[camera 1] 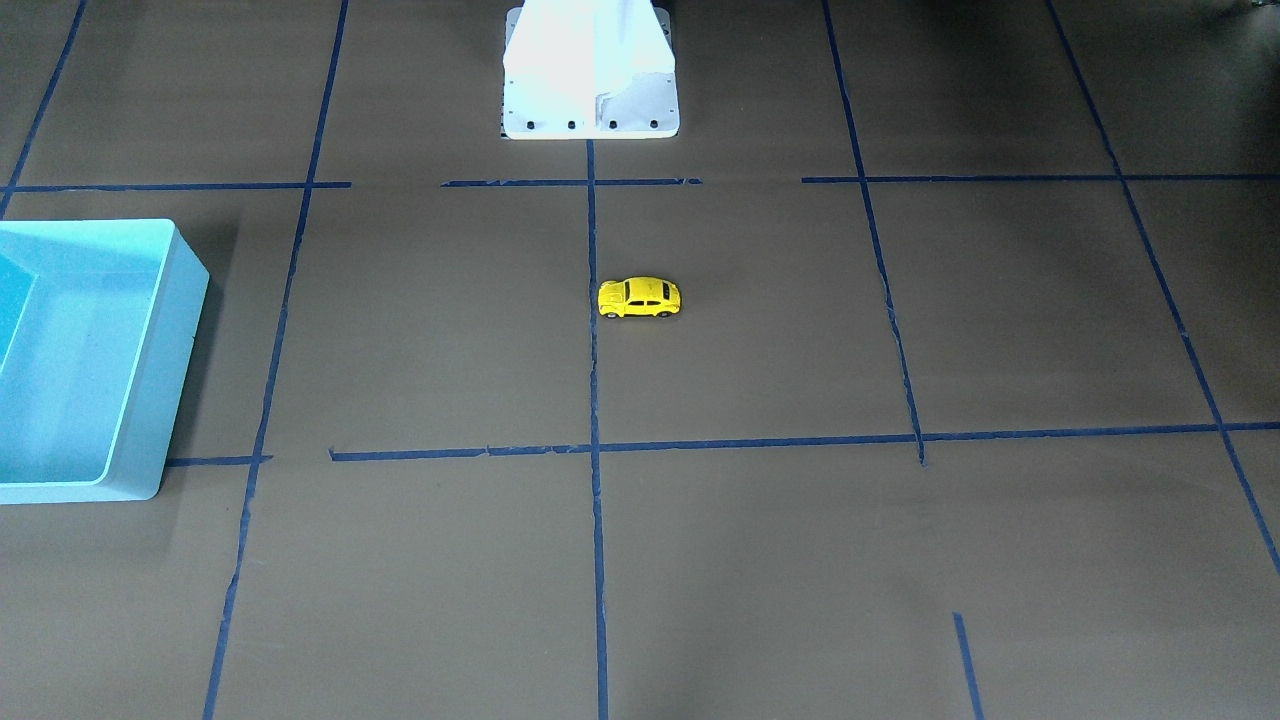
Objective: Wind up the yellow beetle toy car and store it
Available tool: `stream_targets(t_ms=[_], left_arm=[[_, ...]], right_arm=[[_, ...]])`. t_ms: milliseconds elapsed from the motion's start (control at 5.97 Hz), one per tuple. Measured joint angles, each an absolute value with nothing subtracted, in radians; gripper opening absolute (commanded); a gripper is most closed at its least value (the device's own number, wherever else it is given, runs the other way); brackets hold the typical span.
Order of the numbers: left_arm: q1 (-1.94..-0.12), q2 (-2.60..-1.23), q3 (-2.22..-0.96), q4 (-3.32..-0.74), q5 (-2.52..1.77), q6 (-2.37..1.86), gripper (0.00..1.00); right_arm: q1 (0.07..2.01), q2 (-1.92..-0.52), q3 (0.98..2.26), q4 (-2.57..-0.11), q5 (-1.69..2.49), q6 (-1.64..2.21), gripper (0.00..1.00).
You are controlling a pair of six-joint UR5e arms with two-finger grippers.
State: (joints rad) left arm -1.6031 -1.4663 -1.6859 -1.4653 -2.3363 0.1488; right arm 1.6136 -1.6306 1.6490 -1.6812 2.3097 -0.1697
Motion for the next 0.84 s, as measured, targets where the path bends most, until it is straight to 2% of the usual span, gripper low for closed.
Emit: stream_targets(t_ms=[838], left_arm=[[-1.601,-1.466,-1.686,-1.465,-2.333,0.149,1.0]], right_arm=[[1.617,-1.623,1.656,-1.678,2.324,-0.173,1.0]])
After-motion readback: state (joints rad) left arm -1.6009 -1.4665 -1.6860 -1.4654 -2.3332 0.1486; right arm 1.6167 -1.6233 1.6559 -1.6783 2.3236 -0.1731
